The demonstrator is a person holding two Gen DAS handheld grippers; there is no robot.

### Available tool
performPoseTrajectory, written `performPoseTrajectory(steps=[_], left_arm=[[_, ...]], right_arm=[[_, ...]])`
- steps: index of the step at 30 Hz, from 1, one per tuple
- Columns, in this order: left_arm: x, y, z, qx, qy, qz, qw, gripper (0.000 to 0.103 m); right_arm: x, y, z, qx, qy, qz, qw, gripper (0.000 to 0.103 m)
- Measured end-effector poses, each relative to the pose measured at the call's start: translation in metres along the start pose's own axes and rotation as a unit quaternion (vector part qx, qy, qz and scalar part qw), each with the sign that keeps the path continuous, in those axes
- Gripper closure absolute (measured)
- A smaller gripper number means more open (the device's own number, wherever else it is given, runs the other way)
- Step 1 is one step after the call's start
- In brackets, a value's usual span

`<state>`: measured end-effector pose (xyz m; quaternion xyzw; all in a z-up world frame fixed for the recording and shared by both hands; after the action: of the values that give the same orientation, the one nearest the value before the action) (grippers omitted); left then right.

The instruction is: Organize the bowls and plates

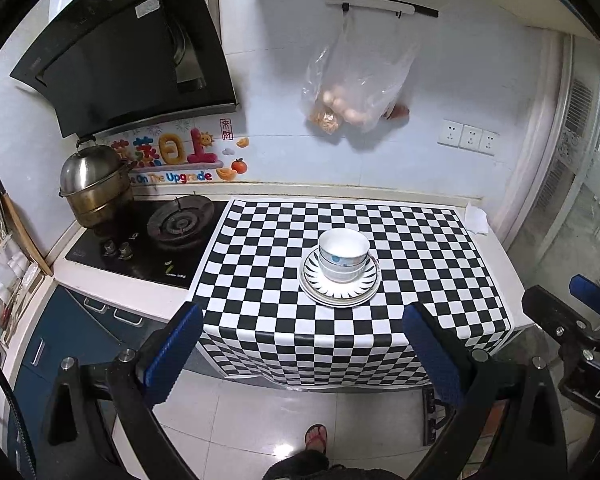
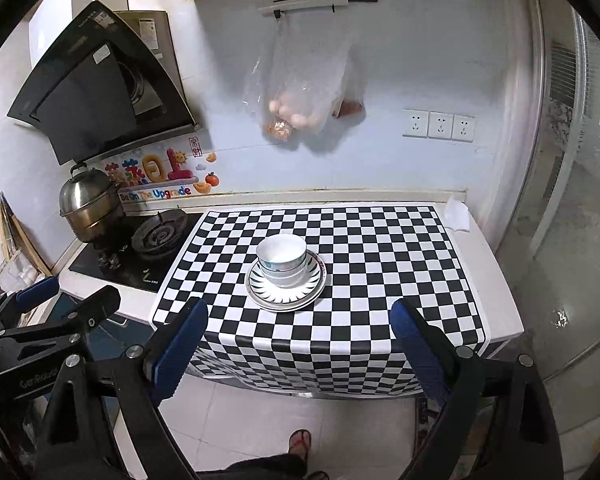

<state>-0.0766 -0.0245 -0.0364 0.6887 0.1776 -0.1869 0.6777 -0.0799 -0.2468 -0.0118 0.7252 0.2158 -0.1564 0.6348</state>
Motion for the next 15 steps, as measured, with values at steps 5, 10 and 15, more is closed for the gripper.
performPoseTrajectory(steps=[5,10,15], left_arm=[[-0.002,-0.001,0.000,-0.001,0.000,0.002,1.0000,0.001],[-0.013,0.002,0.001,-0.001,0.001,0.012,0.9999,0.001],[-0.015,0.007,0.002,0.002,-0.002,0.015,0.9999,0.001]], right_arm=[[-0.004,0.003,0.002,-0.004,-0.003,0.005,1.000,0.008],[-0.009,0.007,0.009,-0.006,-0.009,0.011,1.000,0.008],[-0.012,0.012,0.012,-0.007,-0.012,0.015,1.000,0.008]])
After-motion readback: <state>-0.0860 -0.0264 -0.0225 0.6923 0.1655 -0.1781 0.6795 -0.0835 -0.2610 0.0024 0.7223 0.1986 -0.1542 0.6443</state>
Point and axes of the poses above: each gripper's, at about its wrist camera, not at the fingertips, and x roughly the way its jaws point, z to its right, y to its top, the point moved 9 cm from there along x, roughly the way its jaws point, and after that the axes turned 13 degrees about z, right-handed, at the moved point
